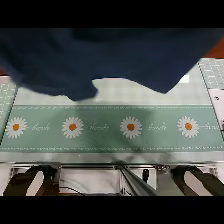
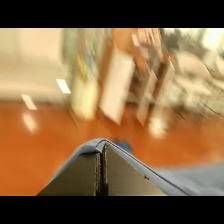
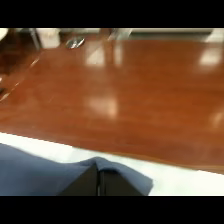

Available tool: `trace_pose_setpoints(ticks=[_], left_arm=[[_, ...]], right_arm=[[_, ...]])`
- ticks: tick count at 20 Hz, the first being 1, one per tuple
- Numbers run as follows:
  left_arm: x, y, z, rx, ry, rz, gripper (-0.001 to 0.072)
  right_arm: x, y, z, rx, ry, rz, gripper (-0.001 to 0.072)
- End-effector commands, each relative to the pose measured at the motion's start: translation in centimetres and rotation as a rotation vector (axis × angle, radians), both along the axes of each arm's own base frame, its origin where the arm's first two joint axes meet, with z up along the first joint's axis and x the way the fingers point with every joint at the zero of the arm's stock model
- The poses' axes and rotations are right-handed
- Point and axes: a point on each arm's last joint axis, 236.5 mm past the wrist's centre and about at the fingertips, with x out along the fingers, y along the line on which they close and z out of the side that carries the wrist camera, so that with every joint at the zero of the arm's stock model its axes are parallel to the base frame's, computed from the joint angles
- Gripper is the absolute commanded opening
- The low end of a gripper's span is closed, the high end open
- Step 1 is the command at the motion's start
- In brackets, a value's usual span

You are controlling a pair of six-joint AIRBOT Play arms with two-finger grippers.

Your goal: Fold the shirts.

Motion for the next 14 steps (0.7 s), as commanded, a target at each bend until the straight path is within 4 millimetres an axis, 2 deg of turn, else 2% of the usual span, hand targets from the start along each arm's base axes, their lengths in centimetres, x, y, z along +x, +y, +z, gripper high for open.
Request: trace_pose_setpoints(ticks=[1,4,6,8,11,14], left_arm=[[-7.7,2.6,4.4,0.106,-0.153,0.2,0.0017],[-12.3,4.0,4.4,0.159,-0.177,0.314,0.0018],[-14.0,4.4,3.2,0.203,-0.145,0.352,0.0018],[-14.8,4.3,1.9,0.221,-0.103,0.348,0.0018],[-13.8,4.2,-0.1,0.233,-0.024,0.333,0.0018],[-10.3,4.6,-4.9,0.236,0.133,0.306,0.0018]], right_arm=[[-8.9,-0.7,4.4,-0.092,-0.156,-0.115,0.002],[-13.6,-0.9,5.6,-0.11,-0.218,-0.169,0.002],[-15.3,-1.5,4.8,-0.116,-0.191,-0.209,0.002],[-15.8,-1.5,3.1,-0.116,-0.118,-0.212,0.002],[-14.8,-1.4,0.9,-0.106,-0.038,-0.191,0.002],[-12.4,-1.6,-3.3,-0.085,0.097,-0.172,0.002]])
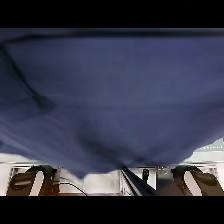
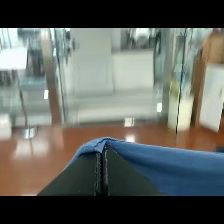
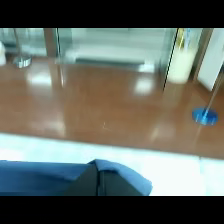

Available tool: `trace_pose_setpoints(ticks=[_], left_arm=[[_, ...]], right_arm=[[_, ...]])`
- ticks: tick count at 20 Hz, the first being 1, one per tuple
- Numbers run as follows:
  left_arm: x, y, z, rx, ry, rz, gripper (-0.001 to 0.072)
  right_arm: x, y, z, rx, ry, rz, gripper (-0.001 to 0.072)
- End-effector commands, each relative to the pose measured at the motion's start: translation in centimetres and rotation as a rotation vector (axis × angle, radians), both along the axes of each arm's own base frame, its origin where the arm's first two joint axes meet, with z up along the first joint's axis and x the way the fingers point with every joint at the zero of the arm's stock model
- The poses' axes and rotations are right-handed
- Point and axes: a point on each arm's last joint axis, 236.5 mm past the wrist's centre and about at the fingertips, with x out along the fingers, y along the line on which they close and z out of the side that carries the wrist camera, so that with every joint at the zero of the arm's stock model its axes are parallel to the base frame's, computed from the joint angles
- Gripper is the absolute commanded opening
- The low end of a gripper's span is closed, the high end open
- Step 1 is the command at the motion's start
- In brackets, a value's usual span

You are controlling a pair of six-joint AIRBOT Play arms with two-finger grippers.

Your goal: Fold the shirts.

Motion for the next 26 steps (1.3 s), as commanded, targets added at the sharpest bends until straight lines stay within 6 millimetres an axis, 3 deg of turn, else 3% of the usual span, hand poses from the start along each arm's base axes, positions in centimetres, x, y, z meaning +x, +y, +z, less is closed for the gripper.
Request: trace_pose_setpoints(ticks=[1,5,7,11,16,19,22,26], left_arm=[[3.6,0.6,-6.1,-0.046,0.19,-0.003,0.0017],[11.6,0.0,-17.7,-0.194,0.449,-0.075,0.0018],[15.8,0.8,-22.5,-0.26,0.496,-0.059,0.0018],[23.7,2.6,-30.4,-0.335,0.569,0.007,0.0018],[31.9,1.0,-39.4,-0.55,0.727,0.019,0.0018],[34.5,0.4,-44.2,-0.619,0.834,0.028,0.0018],[34.1,-0.9,-47.3,-0.627,0.96,0.0,0.0018],[33.3,-1.0,-46.5,-0.587,1.007,-0.049,0.0018]], right_arm=[[2.2,0.1,-5.3,0.049,0.164,0.025,0.002],[8.2,1.7,-14.4,0.179,0.363,0.128,0.0021],[11.4,2.5,-19.3,0.266,0.454,0.174,0.002],[19.7,1.1,-27.8,0.37,0.567,0.148,0.002],[29.2,1.2,-37.8,0.55,0.697,0.136,0.002],[33.2,2.2,-42.4,0.58,0.781,0.147,0.002],[35.1,2.3,-45.0,0.628,0.837,0.127,0.002],[34.0,2.9,-44.2,0.581,0.891,0.205,0.002]])
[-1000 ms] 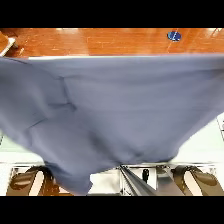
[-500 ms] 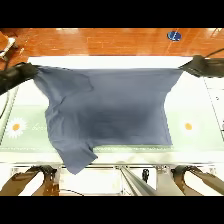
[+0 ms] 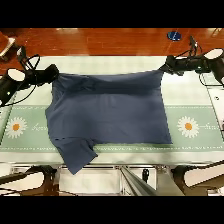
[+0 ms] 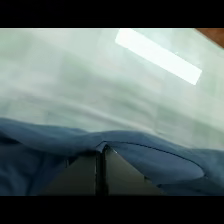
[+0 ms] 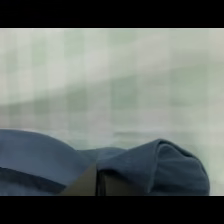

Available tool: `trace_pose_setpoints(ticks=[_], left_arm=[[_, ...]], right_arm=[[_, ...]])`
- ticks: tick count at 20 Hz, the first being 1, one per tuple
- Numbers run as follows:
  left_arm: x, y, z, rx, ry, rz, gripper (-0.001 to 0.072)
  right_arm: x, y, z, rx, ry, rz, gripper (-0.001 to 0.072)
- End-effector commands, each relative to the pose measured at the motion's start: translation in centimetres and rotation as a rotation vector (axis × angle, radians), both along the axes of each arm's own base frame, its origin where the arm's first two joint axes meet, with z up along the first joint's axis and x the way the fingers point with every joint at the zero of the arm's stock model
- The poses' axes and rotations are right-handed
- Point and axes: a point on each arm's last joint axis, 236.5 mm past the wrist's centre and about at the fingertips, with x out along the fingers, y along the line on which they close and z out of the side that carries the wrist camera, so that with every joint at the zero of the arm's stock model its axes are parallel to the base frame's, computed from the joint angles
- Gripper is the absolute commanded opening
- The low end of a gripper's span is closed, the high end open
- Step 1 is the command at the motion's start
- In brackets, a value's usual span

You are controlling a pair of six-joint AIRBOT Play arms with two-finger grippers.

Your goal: Fold the shirts.

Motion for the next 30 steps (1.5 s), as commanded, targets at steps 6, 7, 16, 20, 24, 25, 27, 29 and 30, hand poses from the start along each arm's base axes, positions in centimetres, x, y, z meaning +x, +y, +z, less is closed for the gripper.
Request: trace_pose_setpoints(ticks=[6,7,16,20,24,25,27,29,30], left_arm=[[-7.0,0.5,-0.4,0.102,0.281,-0.391,0.0018],[-8.5,1.1,-1.3,0.116,0.344,-0.413,0.0018],[-14.0,1.8,-8.3,0.092,0.552,-0.369,0.0087],[-15.9,2.0,-7.4,0.055,0.651,-0.352,0.0509],[-18.3,3.8,-4.7,0.034,0.643,-0.305,0.0509],[-19.5,4.4,-4.3,0.03,0.633,-0.274,0.0509],[-23.1,5.7,-4.8,0.015,0.625,-0.217,0.0509],[-26.8,6.6,-6.1,-0.032,0.645,-0.132,0.0509],[-28.3,6.5,-6.9,-0.08,0.65,-0.077,0.0509]], right_arm=[[-7.7,-2.8,0.4,-0.152,0.212,0.277,0.002],[-9.1,-4.1,-0.3,-0.202,0.273,0.285,0.0021],[-13.3,-2.1,-8.3,-0.149,0.442,0.25,0.0021],[-14.2,-1.4,-7.0,-0.083,0.492,0.229,0.041],[-15.7,-5.1,-2.8,-0.172,0.427,0.176,0.041],[-16.0,-6.3,-1.9,-0.203,0.38,0.122,0.041],[-17.2,-8.2,-0.7,-0.223,0.282,-0.021,0.0411],[-19.7,-8.1,-0.9,-0.195,0.211,-0.132,0.0411],[-20.8,-7.3,-1.2,-0.175,0.186,-0.159,0.0411]])
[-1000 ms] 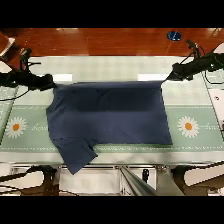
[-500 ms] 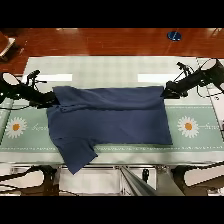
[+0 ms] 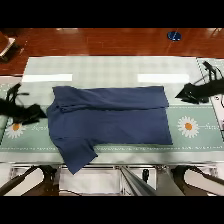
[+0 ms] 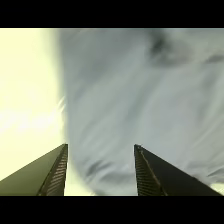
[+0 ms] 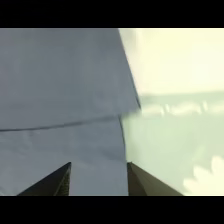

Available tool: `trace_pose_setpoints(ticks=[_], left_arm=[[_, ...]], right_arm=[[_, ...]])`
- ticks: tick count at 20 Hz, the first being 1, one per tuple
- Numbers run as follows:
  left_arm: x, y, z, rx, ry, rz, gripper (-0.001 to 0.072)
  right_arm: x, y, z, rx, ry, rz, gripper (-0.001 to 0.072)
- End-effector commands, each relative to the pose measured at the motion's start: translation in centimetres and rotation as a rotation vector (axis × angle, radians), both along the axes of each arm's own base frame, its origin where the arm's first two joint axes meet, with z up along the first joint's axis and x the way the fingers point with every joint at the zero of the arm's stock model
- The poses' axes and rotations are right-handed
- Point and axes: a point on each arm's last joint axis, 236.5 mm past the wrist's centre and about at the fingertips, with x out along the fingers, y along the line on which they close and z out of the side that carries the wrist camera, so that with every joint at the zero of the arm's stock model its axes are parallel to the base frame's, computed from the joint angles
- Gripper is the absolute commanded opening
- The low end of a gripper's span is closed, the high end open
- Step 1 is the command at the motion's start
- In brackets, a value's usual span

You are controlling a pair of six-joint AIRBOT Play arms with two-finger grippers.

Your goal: Fold the shirts.

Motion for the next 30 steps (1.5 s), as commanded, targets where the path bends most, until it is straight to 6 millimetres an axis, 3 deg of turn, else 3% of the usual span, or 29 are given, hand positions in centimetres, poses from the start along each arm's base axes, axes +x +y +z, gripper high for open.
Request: trace_pose_setpoints(ticks=[1,4,6,14,20,21,22,23,24,25,28,30], left_arm=[[-5.2,-0.4,-2.2,-0.084,0.024,0.176,0.0509],[-7.7,-3.2,-4.5,-0.18,0.091,0.207,0.0509],[-7.8,-3.8,-4.5,-0.192,0.101,0.198,0.0509],[-9.6,-6.2,-5.7,-0.263,0.234,0.106,0.0508],[-9.9,-10.4,-7.3,-0.321,0.31,-0.003,0.0499],[-10.0,-10.7,-7.2,-0.318,0.306,-0.034,0.038],[-10.1,-10.8,-7.0,-0.323,0.304,-0.054,0.0113],[-10.1,-10.8,-6.8,-0.328,0.299,-0.073,0.0021],[-10.0,-10.9,-6.5,-0.334,0.292,-0.09,0.0018],[-9.8,-10.8,-6.4,-0.333,0.289,-0.092,0.0018],[-9.2,-11.1,-6.1,-0.346,0.271,-0.08,0.0018],[-8.8,-11.3,-6.0,-0.358,0.259,-0.071,0.0018]], right_arm=[[-3.1,0.4,-0.3,0.006,-0.145,-0.156,0.0411],[-5.7,4.0,-1.2,0.125,-0.163,-0.16,0.041],[-6.7,4.8,-1.9,0.146,-0.154,-0.153,0.0411],[-6.9,4.8,-2.2,0.145,-0.147,-0.148,0.041],[-6.5,4.0,-2.4,0.111,-0.163,-0.163,0.041],[-6.6,2.1,-3.0,0.041,-0.157,-0.181,0.041],[-7.5,-0.9,-3.9,-0.06,-0.115,-0.226,0.041],[-9.2,-3.9,-4.9,-0.15,-0.04,-0.289,0.041],[-11.3,-5.5,-5.8,-0.182,0.047,-0.328,0.041],[-13.1,-5.3,-6.5,-0.17,0.117,-0.322,0.041],[-14.7,-1.0,-7.8,-0.045,0.183,-0.233,0.0416],[-16.1,0.6,-8.4,-0.018,0.245,-0.174,0.0416]])
